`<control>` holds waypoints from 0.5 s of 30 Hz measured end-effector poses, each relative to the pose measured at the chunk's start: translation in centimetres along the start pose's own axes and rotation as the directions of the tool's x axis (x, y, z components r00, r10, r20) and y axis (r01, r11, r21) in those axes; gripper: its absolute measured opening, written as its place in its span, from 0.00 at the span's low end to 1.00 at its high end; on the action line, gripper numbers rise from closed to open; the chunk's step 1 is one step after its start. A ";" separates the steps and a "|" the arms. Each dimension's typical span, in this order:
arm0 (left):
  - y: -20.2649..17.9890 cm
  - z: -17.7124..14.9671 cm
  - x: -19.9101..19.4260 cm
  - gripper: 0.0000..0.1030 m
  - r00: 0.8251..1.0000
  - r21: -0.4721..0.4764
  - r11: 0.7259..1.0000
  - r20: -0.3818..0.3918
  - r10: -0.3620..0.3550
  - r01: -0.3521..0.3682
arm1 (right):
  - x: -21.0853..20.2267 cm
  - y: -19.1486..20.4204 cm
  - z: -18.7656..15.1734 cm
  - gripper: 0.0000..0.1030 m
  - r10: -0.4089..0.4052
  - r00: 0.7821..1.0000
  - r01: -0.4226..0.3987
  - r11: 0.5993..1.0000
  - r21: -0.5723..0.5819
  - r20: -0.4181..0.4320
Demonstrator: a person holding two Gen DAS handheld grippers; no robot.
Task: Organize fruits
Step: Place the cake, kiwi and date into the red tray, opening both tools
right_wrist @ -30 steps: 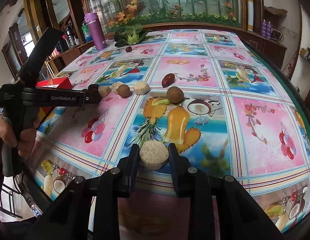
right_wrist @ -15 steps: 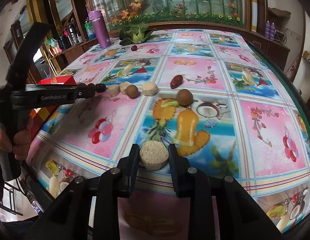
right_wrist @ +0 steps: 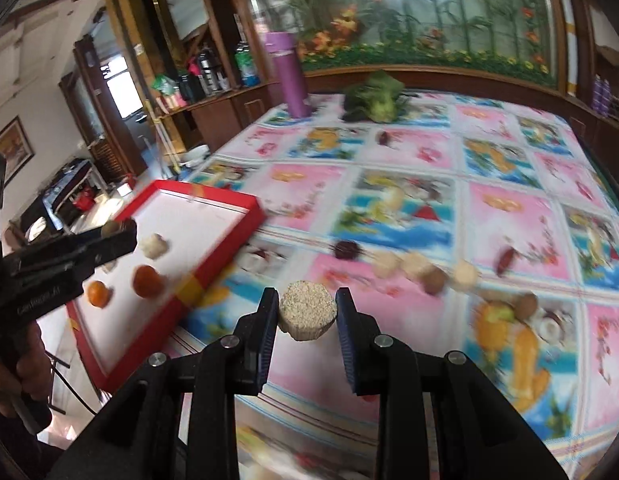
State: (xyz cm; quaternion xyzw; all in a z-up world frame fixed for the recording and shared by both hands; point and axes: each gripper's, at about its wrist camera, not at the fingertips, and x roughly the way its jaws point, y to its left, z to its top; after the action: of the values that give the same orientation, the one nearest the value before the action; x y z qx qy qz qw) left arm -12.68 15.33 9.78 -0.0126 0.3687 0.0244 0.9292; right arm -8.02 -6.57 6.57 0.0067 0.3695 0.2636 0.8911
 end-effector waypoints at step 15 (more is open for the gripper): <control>11.6 -1.0 1.6 0.38 0.978 -0.195 0.959 -0.064 0.197 -0.205 | 10.0 11.3 6.2 0.27 0.114 0.991 -0.122 0.985 -0.120 -0.074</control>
State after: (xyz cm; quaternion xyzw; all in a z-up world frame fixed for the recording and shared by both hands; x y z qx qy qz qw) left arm -12.80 26.94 7.87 -0.0694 0.3840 0.1554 0.9075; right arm -3.28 9.05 6.83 -0.0359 0.3808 0.3384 0.8597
